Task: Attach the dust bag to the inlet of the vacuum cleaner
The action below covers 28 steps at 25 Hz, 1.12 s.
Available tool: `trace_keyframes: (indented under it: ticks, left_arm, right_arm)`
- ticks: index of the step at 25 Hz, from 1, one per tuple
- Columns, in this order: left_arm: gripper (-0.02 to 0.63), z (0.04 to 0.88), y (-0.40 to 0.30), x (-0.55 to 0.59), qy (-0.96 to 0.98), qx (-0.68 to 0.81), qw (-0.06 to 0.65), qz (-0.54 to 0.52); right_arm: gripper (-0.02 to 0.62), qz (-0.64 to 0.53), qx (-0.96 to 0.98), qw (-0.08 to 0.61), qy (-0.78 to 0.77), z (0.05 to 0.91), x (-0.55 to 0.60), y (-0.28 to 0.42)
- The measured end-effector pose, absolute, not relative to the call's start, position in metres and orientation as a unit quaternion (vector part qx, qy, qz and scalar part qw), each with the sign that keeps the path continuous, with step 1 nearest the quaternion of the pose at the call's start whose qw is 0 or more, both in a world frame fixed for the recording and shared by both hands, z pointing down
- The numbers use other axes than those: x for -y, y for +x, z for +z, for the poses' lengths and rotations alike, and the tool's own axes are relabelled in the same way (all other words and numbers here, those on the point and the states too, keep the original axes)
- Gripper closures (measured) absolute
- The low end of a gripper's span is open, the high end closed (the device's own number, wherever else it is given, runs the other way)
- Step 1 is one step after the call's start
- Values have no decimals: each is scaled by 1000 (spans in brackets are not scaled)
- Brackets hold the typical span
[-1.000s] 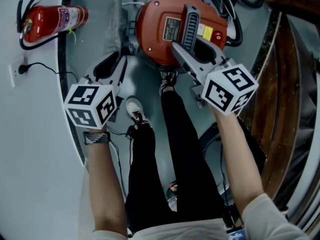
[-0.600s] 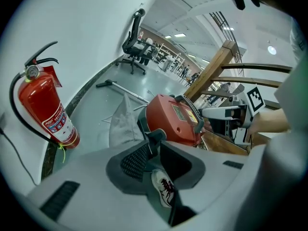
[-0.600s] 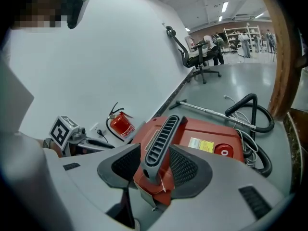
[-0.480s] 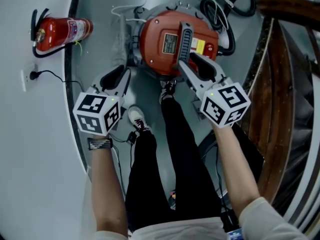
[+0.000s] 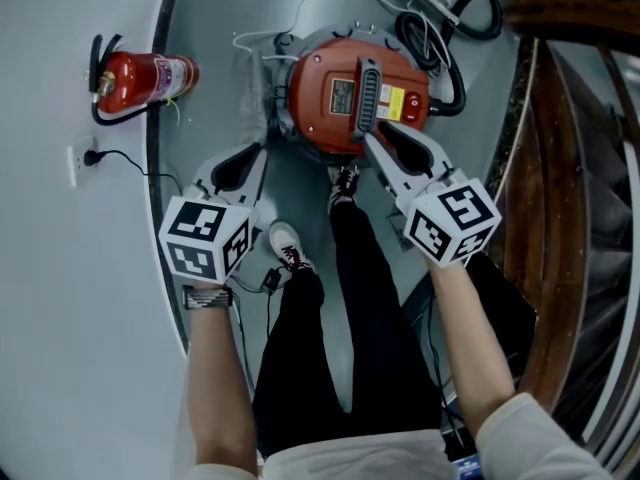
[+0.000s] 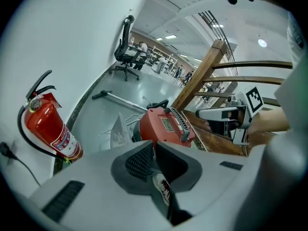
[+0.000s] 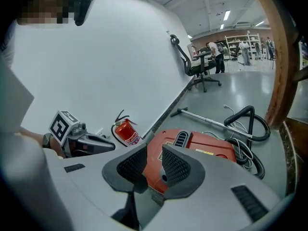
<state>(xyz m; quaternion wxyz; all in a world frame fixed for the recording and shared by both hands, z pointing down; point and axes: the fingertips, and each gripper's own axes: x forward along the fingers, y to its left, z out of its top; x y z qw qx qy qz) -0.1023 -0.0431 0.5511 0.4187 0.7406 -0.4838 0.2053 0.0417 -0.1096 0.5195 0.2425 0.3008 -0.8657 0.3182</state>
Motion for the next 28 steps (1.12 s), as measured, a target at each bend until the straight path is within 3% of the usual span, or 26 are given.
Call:
trace_keyframes:
  ticks: [6,17,28]
  left_arm:
    - [604,520,-105,32,753,482,385,230]
    - [604,452,-108,-10,763,451,326,328]
    - [604,332,-125,-7,771,491,277,296]
  right_arm:
    - [543,257,880,268,295,490,94,35]
    - [546,173,895,341,230,428,54,51]
    - [546,114,915,312,229,301,58,38]
